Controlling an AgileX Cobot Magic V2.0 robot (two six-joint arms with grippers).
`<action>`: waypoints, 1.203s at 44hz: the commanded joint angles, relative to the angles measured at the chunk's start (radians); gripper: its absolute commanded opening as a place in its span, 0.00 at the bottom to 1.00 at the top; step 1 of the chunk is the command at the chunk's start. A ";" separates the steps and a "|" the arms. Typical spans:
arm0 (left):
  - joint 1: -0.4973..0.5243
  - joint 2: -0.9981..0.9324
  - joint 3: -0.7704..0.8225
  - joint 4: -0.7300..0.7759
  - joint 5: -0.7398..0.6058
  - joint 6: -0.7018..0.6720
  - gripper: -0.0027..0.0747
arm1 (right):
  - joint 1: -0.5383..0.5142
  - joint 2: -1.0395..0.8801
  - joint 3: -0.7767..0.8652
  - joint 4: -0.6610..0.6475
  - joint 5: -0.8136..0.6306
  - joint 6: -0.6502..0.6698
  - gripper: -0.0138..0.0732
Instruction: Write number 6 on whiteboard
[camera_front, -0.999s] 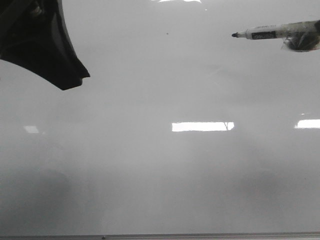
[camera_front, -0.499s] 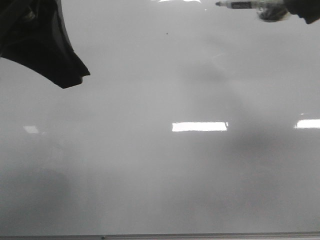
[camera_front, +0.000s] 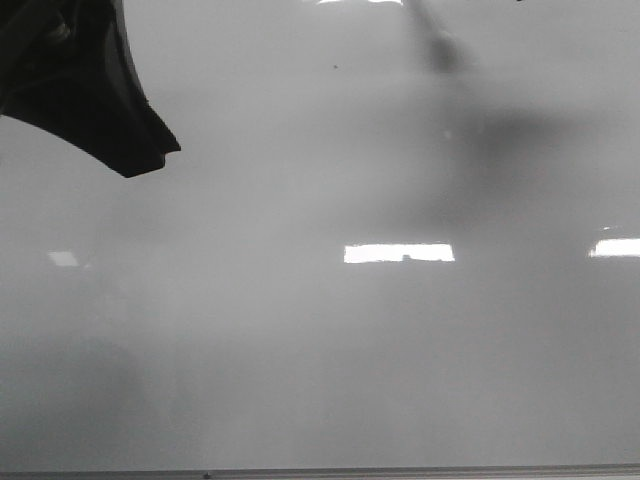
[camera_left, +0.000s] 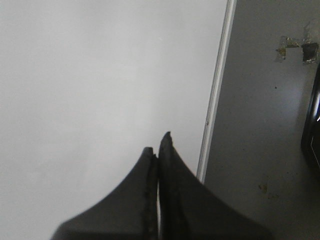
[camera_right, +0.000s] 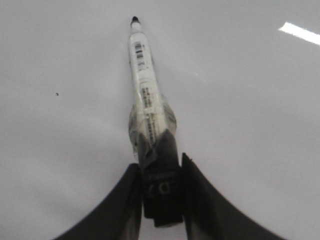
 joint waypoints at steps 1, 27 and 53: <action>-0.007 -0.029 -0.034 0.004 -0.038 -0.011 0.01 | -0.006 -0.012 -0.040 0.009 -0.071 0.002 0.09; -0.007 -0.029 -0.034 0.004 -0.042 -0.011 0.01 | 0.112 0.076 0.004 -0.005 0.153 -0.018 0.09; -0.007 -0.029 -0.034 0.004 -0.042 -0.011 0.01 | 0.075 0.019 0.061 -0.234 0.083 0.175 0.09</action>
